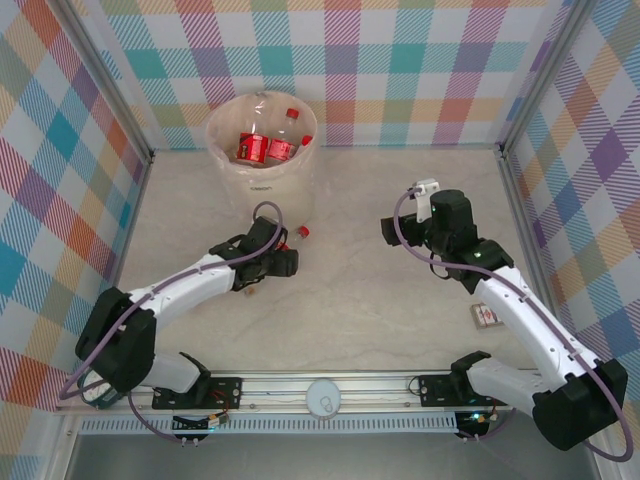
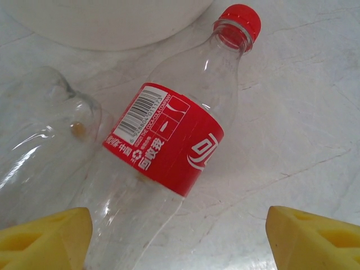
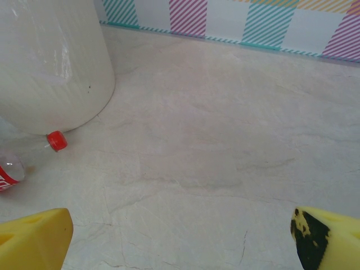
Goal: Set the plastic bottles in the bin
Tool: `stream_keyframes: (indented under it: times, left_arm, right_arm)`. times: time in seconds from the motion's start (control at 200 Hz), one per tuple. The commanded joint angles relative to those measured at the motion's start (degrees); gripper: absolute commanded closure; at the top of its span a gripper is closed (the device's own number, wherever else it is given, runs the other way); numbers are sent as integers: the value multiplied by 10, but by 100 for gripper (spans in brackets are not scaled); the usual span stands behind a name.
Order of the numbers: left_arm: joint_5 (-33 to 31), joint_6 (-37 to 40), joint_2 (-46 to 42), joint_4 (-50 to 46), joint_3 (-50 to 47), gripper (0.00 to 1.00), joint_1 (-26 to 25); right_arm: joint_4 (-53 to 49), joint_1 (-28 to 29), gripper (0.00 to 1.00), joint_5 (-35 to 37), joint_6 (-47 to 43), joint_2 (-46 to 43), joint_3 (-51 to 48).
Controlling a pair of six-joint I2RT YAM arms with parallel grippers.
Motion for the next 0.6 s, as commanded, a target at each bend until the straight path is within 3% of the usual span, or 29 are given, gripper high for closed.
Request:
stream_keyframes:
  times: [0.0, 0.165, 0.42, 0.595]
  left_arm:
    - [-11, 22, 22, 34, -8, 20, -6]
    - [-8, 39, 51, 16, 6, 20, -15]
    - [43, 14, 78, -44, 64, 22, -83]
    - [19, 34, 77, -94, 130, 22, -92]
  right_arm:
    - [-13, -3, 1, 3, 4, -7, 6]
    - [-18, -4, 1, -2, 10, -12, 13]
    - [-18, -4, 1, -10, 16, -6, 14]
    - [-14, -4, 1, -15, 13, -1, 17]
